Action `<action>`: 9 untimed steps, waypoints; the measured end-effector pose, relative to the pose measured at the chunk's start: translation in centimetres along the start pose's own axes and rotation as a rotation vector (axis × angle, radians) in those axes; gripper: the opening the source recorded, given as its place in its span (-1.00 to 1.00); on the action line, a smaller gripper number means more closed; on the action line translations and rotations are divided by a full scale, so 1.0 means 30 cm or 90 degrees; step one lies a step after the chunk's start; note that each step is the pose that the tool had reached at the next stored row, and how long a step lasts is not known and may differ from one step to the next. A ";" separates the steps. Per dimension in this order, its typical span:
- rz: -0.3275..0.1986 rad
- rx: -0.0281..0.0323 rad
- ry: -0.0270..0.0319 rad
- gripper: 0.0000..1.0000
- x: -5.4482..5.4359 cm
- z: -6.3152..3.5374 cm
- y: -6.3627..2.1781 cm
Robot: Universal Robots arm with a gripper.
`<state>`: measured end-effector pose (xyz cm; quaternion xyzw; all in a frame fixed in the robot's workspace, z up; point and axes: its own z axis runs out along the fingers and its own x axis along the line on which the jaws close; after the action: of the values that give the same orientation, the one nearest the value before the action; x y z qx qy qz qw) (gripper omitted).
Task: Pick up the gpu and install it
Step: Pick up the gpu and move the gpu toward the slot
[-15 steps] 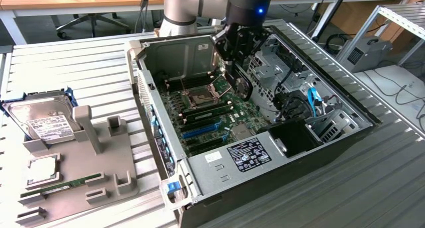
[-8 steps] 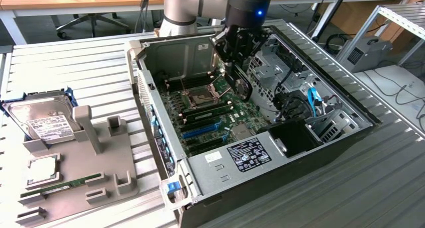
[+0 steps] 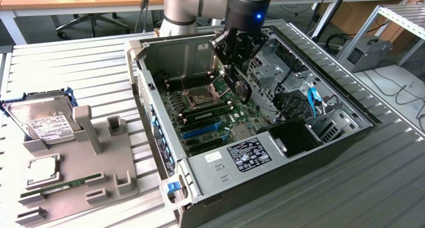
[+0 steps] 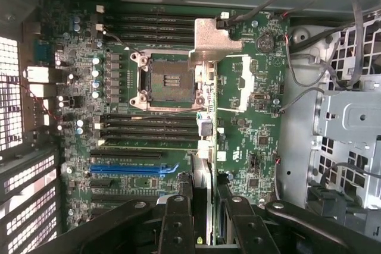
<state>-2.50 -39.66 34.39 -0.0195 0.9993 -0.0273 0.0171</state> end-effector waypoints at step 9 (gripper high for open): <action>0.000 0.0000 0.0000 -0.48 0.000 0.002 0.000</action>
<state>-2.50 -39.66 34.34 -0.0195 0.9993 -0.0273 0.0171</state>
